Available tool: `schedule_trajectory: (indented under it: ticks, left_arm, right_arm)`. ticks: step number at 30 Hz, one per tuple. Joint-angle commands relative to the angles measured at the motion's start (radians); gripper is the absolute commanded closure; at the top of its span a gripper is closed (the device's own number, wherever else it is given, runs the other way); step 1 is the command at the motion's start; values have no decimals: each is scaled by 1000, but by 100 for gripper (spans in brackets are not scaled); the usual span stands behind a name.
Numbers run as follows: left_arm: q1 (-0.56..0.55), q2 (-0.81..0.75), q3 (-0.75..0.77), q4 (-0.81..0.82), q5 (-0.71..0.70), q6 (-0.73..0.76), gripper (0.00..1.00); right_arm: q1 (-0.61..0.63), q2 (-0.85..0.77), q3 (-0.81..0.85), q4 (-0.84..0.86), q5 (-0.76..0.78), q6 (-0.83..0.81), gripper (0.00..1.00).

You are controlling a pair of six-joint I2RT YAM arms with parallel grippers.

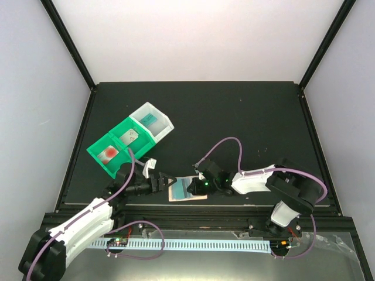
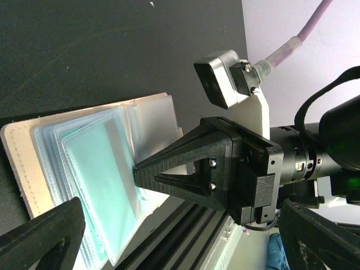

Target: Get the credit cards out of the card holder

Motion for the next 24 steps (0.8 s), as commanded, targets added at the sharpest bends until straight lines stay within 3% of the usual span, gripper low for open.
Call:
schedule_trajectory:
  ticks: [1,15,24]
  left_arm:
    - [-14,19,-9,104,-11,-51,3]
    - [-82,28,-38,145,-107,-174,1]
    - [-115,124,-13,134,-116,-255,1]
  right_arm:
    - [4,42,-37,31,-2,32,99]
    - [4,46,-50,68,-15,48,99]
    - [4,43,-56,87,-19,60,99]
